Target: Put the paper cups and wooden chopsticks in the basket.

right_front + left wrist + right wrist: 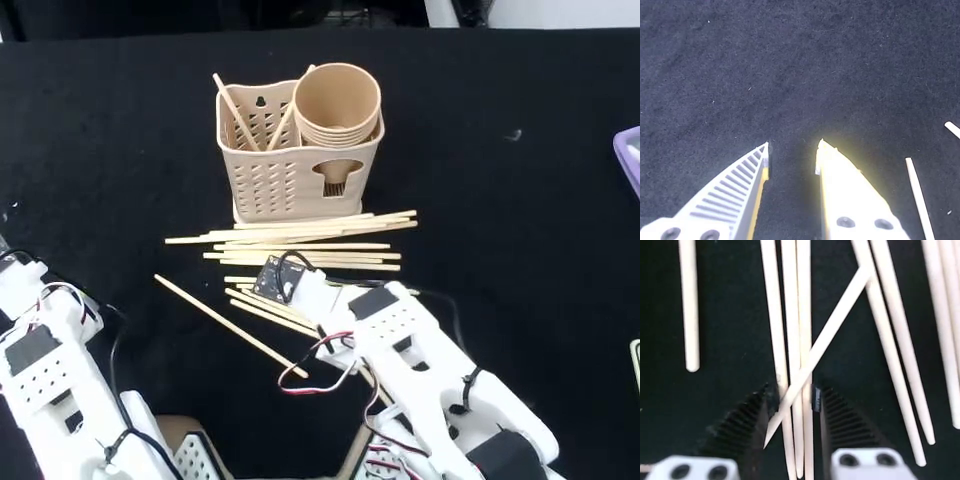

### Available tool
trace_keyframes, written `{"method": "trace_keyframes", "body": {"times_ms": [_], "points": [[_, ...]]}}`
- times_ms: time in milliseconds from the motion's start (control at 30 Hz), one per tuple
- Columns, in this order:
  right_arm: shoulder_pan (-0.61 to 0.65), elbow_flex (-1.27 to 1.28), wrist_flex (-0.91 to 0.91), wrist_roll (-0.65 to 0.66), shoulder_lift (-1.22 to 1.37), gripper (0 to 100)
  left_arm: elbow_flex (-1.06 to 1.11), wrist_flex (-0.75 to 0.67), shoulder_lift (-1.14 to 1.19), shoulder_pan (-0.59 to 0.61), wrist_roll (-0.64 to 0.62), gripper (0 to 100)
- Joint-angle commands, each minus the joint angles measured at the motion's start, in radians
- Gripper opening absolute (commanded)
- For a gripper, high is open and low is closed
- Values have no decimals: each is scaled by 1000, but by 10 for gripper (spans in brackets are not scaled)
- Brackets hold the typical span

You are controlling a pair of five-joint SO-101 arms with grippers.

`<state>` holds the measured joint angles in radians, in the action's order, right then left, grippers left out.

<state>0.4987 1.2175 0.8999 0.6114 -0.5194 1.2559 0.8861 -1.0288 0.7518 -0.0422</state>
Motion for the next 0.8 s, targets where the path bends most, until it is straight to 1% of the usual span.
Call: {"method": "trace_keyframes", "body": {"times_ms": [0, 67, 200, 400, 600, 767], "points": [[14, 1, -38, -2, -36, 117, -38, 5, -17, -13, -6, 163], [12, 1, -34, -2, -44, 109, -38, 5, -17, -13, -6, 163], [12, -27, -12, -2, -44, 11, -38, 5, -17, -13, -6, 163], [12, -127, 129, -2, -44, 14, -38, 5, -15, -13, -6, 163], [15, -128, 144, -5, -44, 21, -38, 5, -17, -13, -6, 163], [17, -125, 172, -9, -44, 127, -38, 5, -17, -13, -6, 163]]}}
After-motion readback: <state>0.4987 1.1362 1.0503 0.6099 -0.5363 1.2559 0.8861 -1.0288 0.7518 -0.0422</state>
